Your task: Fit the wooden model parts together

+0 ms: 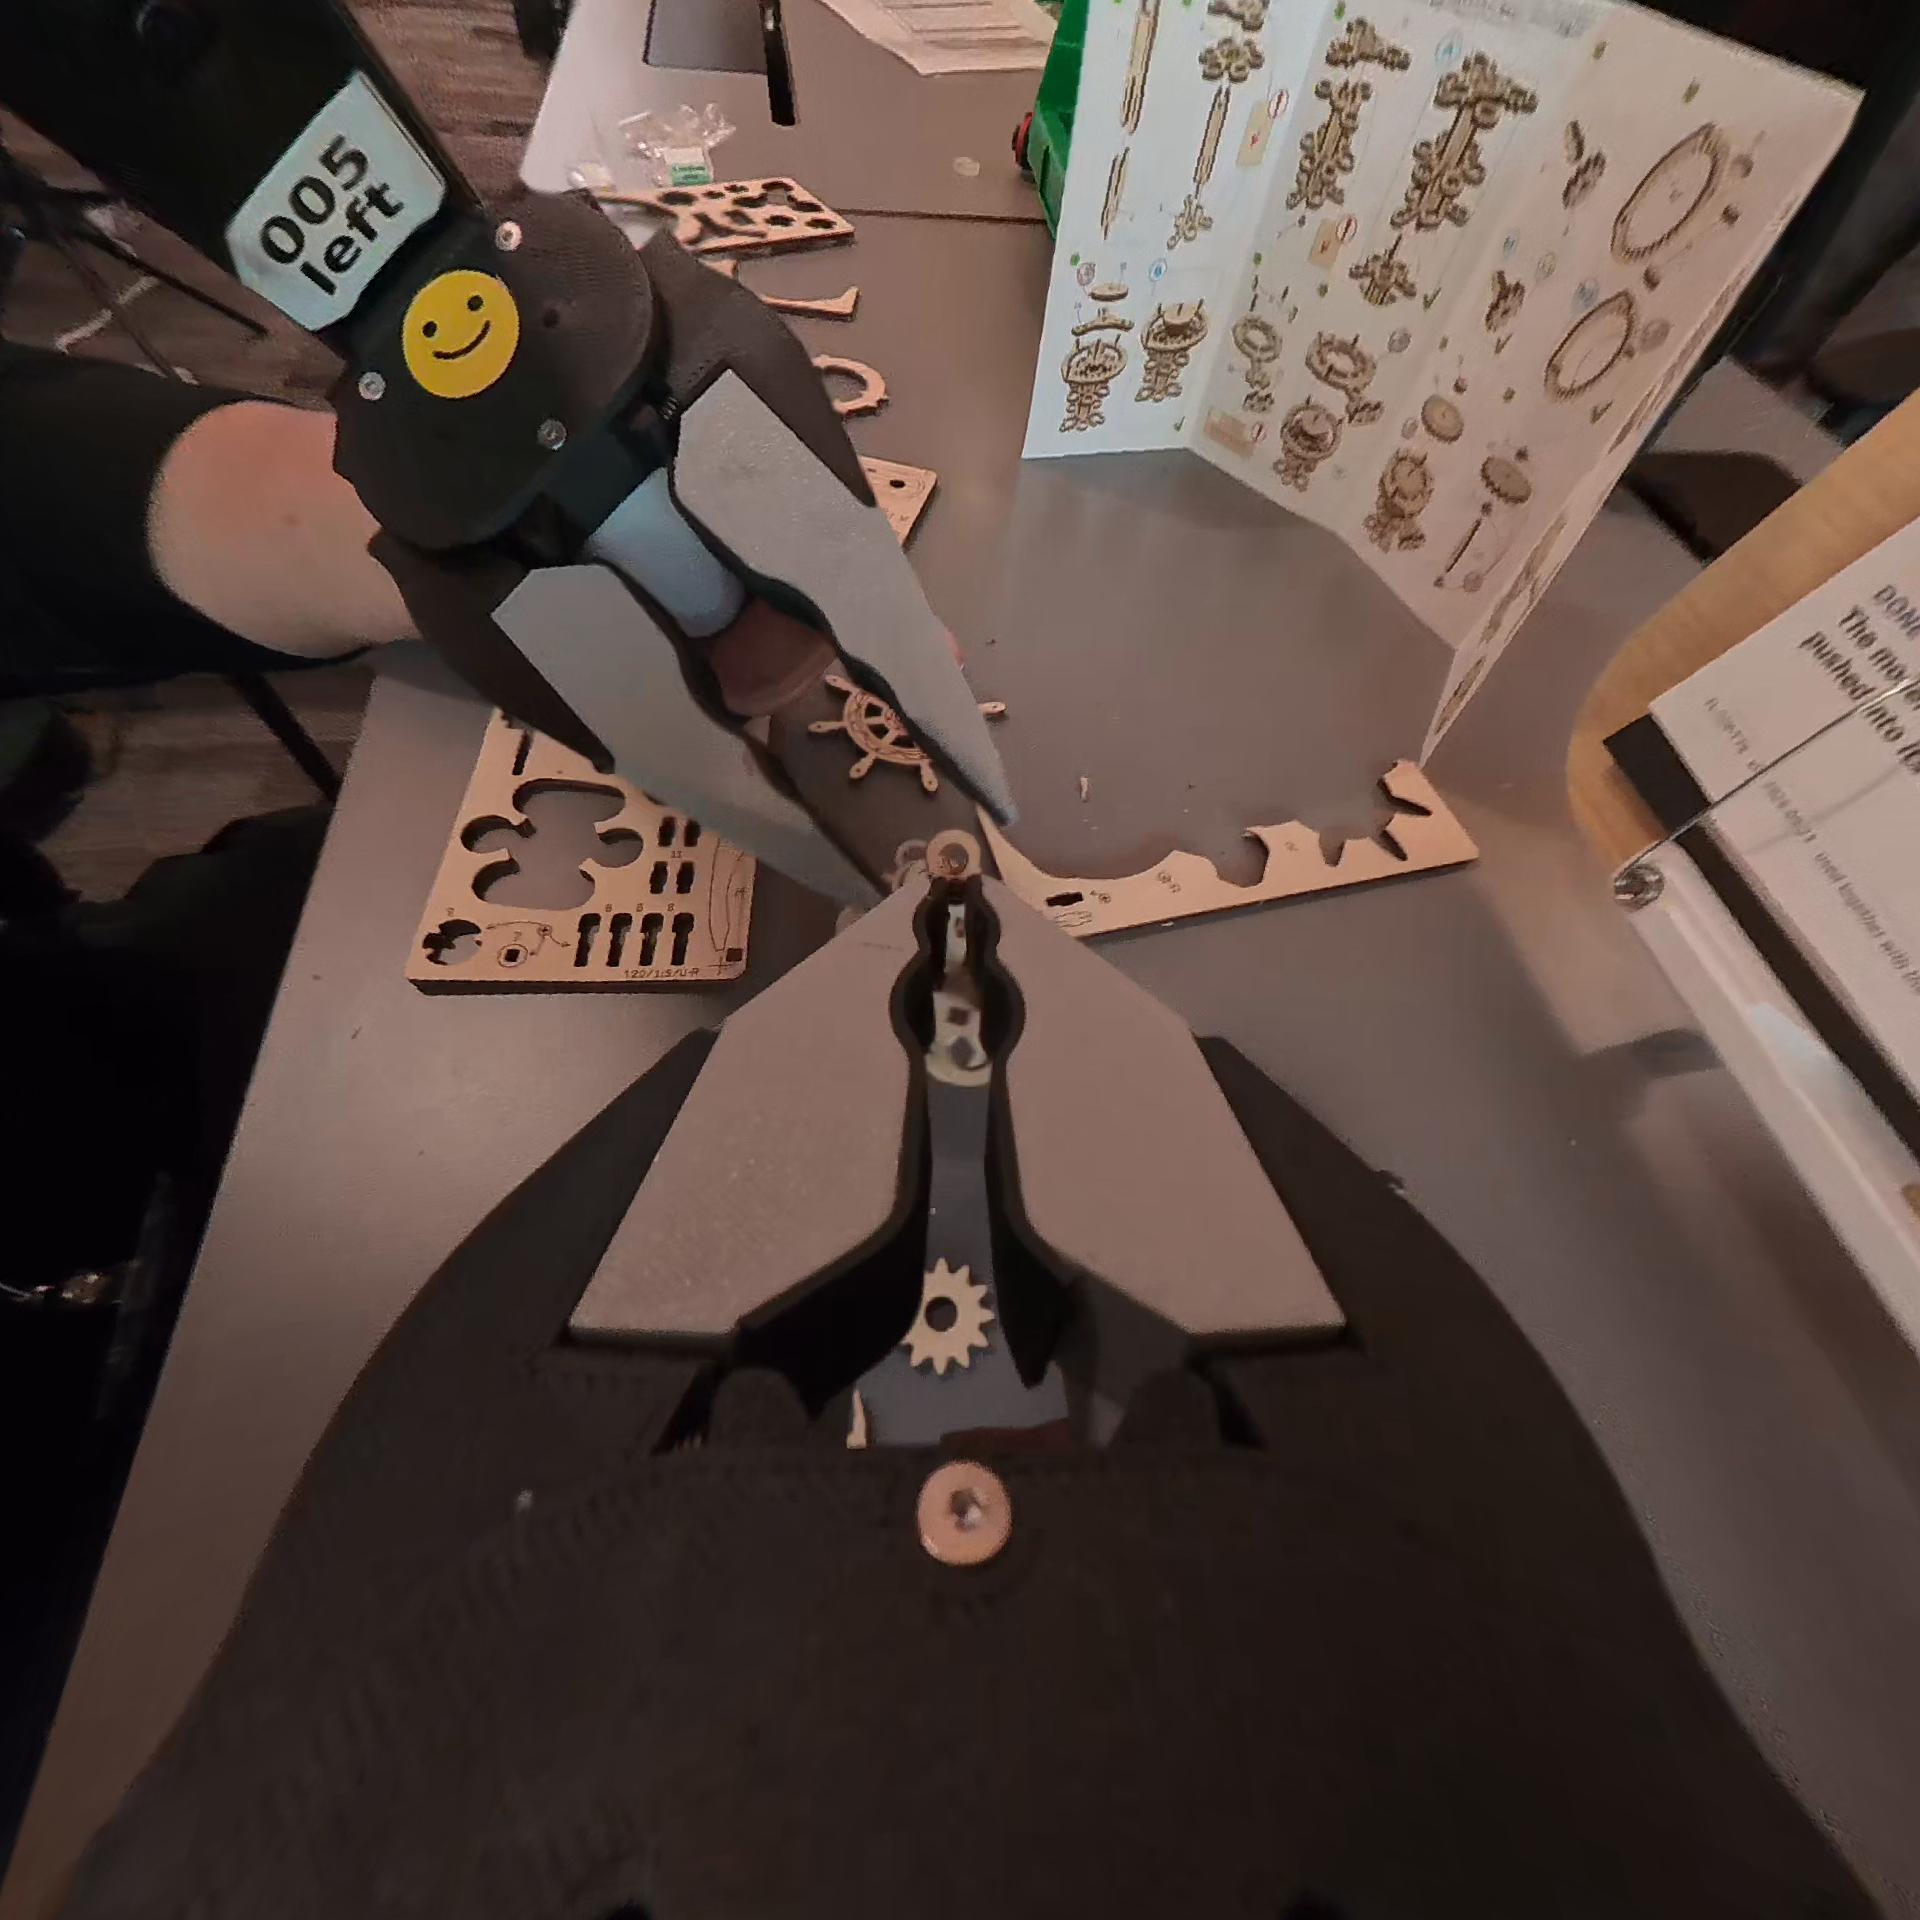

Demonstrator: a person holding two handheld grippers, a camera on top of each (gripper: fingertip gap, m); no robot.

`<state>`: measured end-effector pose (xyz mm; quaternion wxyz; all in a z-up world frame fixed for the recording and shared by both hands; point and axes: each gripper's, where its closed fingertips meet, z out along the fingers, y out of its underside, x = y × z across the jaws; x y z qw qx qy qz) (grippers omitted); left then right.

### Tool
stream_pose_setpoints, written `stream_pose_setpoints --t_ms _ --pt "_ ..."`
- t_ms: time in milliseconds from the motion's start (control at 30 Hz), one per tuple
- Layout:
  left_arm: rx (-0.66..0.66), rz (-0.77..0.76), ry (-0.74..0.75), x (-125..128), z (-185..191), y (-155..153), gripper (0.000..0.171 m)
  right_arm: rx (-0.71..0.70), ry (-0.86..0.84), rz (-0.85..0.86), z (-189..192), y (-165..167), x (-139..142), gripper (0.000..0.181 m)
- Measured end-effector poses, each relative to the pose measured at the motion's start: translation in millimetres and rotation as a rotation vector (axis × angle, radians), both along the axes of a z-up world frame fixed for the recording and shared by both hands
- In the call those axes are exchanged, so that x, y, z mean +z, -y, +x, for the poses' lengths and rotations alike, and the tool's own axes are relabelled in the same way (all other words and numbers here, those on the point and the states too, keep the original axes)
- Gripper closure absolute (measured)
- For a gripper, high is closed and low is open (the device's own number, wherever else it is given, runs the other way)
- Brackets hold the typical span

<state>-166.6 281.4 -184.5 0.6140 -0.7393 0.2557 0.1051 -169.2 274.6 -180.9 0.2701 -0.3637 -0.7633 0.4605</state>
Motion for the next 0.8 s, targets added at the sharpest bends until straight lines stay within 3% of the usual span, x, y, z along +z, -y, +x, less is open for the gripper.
stream_pose_setpoints --t_ms 100,233,300,433,600,800 --pt "-0.028 -0.047 0.132 -0.1 1.0 -0.4 0.138 0.028 0.003 -0.038 2.7 4.2 3.9 0.181" --pt "-0.094 -0.046 0.240 7.1 7.2 2.5 0.162 0.035 -0.007 -0.046 4.6 6.4 8.3 0.181" --pt "-0.092 -0.046 0.235 6.5 7.7 2.0 0.163 0.031 0.001 -0.051 4.6 6.1 7.9 0.181" --pt "-0.037 -0.017 0.164 5.4 4.4 -1.5 0.163 0.004 0.018 -0.064 2.3 2.7 6.4 0.181" --pt "0.107 0.060 -0.111 2.0 -2.1 -8.6 0.162 -0.048 0.060 -0.110 -3.2 -3.7 1.0 0.181" --pt "0.196 0.083 -0.249 2.3 -7.4 -13.4 0.160 -0.092 0.122 -0.252 -9.8 -11.5 3.3 0.181"
